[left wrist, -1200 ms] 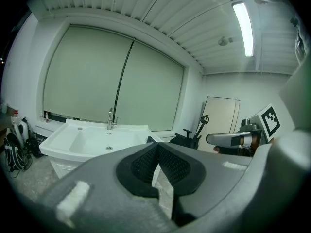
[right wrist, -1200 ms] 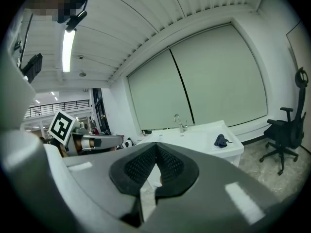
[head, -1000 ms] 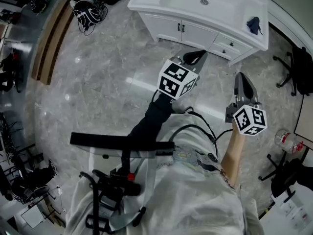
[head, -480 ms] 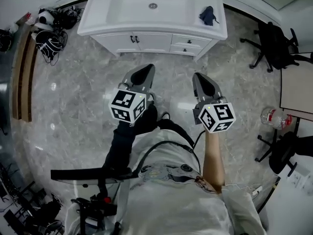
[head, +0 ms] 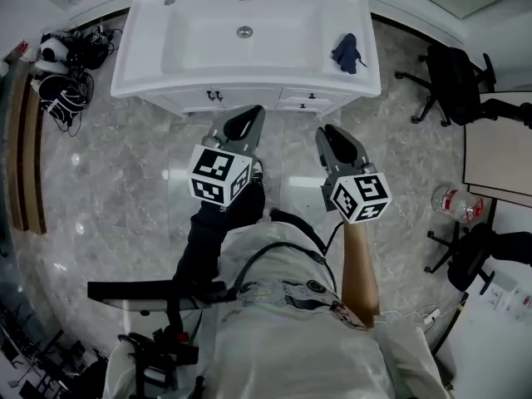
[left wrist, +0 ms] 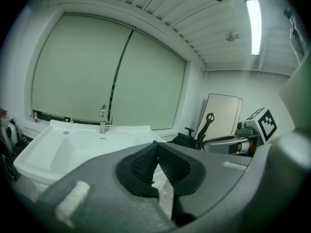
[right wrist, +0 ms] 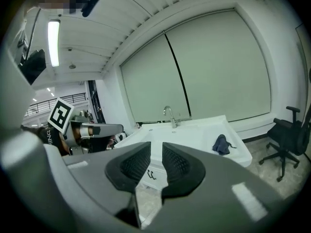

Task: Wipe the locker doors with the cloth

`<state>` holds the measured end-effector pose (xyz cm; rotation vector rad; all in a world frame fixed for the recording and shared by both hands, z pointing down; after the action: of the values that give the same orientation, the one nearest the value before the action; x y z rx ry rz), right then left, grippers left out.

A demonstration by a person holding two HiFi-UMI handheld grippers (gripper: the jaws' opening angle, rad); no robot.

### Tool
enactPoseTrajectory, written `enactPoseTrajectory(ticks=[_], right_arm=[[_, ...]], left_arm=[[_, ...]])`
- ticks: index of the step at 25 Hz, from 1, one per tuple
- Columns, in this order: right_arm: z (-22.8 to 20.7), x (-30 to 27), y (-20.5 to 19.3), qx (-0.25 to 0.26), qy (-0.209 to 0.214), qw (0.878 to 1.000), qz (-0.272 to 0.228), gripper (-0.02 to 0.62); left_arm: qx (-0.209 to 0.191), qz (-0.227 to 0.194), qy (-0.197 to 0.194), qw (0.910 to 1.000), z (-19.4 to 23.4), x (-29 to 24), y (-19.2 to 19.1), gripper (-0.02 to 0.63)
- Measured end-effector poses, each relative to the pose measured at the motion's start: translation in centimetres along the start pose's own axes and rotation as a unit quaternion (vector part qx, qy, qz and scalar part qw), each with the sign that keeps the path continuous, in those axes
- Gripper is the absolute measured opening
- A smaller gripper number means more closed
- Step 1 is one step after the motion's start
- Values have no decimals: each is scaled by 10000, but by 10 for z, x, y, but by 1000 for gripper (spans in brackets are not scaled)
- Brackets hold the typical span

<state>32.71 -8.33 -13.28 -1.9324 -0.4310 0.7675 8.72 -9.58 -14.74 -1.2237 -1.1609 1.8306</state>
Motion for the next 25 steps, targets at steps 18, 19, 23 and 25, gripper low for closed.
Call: enactPoseTrajectory(ticks=[18, 19, 23, 25], right_arm=[[-232, -113, -3, -513, -1021, 9882, 1022, 161], [-252, -121, -5, -553, -1112, 9859, 1125, 165], [-322, -161, -10, -598, -1394, 9737, 1701, 208], [-350, -175, -14, -561, -1449, 9665, 2044, 238]], left_arm=[[104, 466, 192, 9987, 34, -137, 14, 2], [80, 490, 213, 9985, 33, -143, 16, 2], [158, 619, 454, 9969, 40, -160, 22, 2], [117, 752, 598, 9953, 39, -168, 21, 2]])
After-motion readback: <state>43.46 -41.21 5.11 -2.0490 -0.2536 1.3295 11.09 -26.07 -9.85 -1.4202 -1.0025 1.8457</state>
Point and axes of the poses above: the fingertips, and each gripper's own axes: x backward along the fingers, z to its left, y out of its top, the point moved 9 cm from there along x, backward along the fingers, and after that the axes turned 10 degrees about y, right-handed, at the moved point
